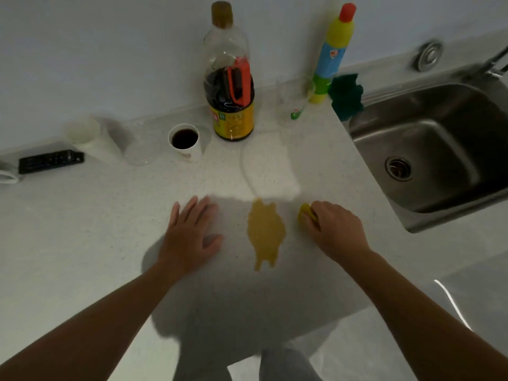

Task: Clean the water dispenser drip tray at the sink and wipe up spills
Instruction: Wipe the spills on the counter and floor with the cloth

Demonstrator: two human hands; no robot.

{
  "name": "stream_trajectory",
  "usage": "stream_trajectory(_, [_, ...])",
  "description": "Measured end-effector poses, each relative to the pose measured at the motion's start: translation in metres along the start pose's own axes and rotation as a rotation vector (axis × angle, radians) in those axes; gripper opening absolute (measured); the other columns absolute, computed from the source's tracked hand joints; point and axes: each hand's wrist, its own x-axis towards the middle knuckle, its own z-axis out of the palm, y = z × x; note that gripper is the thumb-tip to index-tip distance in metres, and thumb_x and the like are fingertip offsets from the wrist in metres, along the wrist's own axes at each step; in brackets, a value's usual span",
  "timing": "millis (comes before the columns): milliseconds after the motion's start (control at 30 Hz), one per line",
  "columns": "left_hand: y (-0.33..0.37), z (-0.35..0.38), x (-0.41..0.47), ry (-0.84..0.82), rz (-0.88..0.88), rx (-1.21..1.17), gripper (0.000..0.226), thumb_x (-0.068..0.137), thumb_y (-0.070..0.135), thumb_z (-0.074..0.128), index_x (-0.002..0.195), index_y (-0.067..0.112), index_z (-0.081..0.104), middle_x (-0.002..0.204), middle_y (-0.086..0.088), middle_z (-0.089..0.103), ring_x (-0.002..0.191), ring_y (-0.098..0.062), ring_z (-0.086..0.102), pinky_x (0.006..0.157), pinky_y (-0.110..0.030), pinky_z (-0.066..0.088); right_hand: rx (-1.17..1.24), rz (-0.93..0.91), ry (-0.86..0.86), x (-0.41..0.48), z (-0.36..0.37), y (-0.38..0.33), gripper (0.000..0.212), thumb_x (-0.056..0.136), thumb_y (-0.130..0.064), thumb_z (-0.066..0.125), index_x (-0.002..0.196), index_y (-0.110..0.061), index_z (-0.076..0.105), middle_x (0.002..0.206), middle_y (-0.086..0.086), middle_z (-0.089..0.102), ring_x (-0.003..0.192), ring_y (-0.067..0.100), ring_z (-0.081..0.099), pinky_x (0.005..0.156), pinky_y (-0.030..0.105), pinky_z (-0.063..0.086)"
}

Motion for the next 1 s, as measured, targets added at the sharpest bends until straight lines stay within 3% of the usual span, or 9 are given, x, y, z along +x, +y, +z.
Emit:
stream_trajectory(100, [-0.001,0.0,0.002,0.016,-0.008,-0.019,0.079,0.094,0.064,0.049,0.157,0.017,0.04,0.166,-0.008,0.035,0.156,-0.033,0.026,0.126,-0.062,0.014,-0.076,-0.044,-0.021,-0.006,0.018,0.006,0.025,0.097,-0.036,0.067,0.086,-0.015,0.064,0.078,0.005,0.065,0.069,0.03,0.063,0.057,0.036,0.044])
stream_trajectory(200, [-0.001,-0.001,0.002,0.023,-0.017,-0.027,0.08,0.094,0.065,0.048,0.158,0.018,0.039,0.166,-0.008,0.035,0.156,-0.033,0.026,0.127,-0.062,0.012,-0.099,-0.099,0.063,-0.01,0.029,0.009,0.024,0.09,-0.03,0.08,0.08,-0.013,0.065,0.073,0.006,0.064,0.064,0.032,0.062,0.054,0.037,0.046])
stream_trajectory(367, [-0.001,-0.002,0.001,0.027,-0.018,-0.013,0.08,0.094,0.065,0.044,0.158,0.017,0.04,0.166,-0.009,0.036,0.156,-0.033,0.027,0.127,-0.061,0.014,-0.098,-0.07,0.09,0.019,0.025,0.011,0.018,0.089,-0.025,0.08,0.083,-0.011,0.07,0.078,0.009,0.064,0.071,0.034,0.059,0.062,0.041,0.046])
stream_trajectory(500, [-0.001,-0.003,0.0,0.024,-0.017,-0.027,0.079,0.094,0.064,0.043,0.159,0.018,0.038,0.166,-0.008,0.035,0.156,-0.033,0.025,0.127,-0.059,0.013,0.111,0.096,-0.025,0.013,0.026,0.003,0.026,0.09,-0.025,0.078,0.109,-0.008,0.073,0.098,0.013,0.064,0.09,0.034,0.059,0.072,0.038,0.046])
stream_trajectory(633, [-0.001,-0.003,-0.002,0.023,-0.014,-0.047,0.077,0.094,0.063,0.046,0.158,0.021,0.038,0.165,-0.007,0.036,0.156,-0.032,0.024,0.127,-0.06,0.013,0.048,0.18,-0.14,-0.012,0.029,-0.002,0.07,0.088,-0.04,0.078,0.148,-0.012,0.054,0.137,0.016,0.056,0.118,0.041,0.054,0.095,0.05,0.049])
stream_trajectory(733, [-0.002,-0.006,-0.002,0.011,-0.011,-0.062,0.076,0.094,0.063,0.045,0.157,0.023,0.038,0.166,-0.007,0.036,0.156,-0.032,0.024,0.126,-0.061,0.014,0.032,0.216,-0.229,-0.035,0.032,-0.009,0.096,0.088,-0.06,0.07,0.164,-0.018,0.027,0.165,0.012,0.031,0.149,0.041,0.028,0.12,0.055,0.031])
stream_trajectory(867, [-0.001,-0.008,-0.002,-0.018,-0.002,-0.067,0.076,0.094,0.063,0.042,0.158,0.02,0.038,0.168,-0.008,0.034,0.157,-0.032,0.023,0.126,-0.061,0.011,0.031,0.179,-0.302,-0.07,0.036,-0.015,0.094,0.092,-0.071,0.041,0.165,-0.022,0.009,0.173,0.0,0.003,0.159,0.037,-0.006,0.129,0.051,0.006])
stream_trajectory(933, [0.0,-0.009,-0.002,-0.02,0.001,-0.054,0.077,0.095,0.063,0.041,0.157,0.019,0.038,0.168,-0.01,0.033,0.157,-0.033,0.023,0.126,-0.061,0.011,0.056,0.171,-0.351,-0.09,0.033,-0.021,0.085,0.094,-0.069,0.021,0.165,-0.024,0.015,0.173,-0.005,0.005,0.16,0.032,-0.004,0.13,0.049,0.006])
stream_trajectory(1000, [0.0,-0.01,-0.002,-0.022,-0.001,-0.047,0.076,0.095,0.063,0.04,0.157,0.019,0.037,0.167,-0.01,0.033,0.157,-0.034,0.023,0.126,-0.062,0.011,0.103,0.19,-0.263,-0.109,0.032,-0.029,0.066,0.101,-0.056,0.032,0.156,-0.022,0.045,0.166,-0.001,0.037,0.156,0.034,0.025,0.127,0.046,0.023])
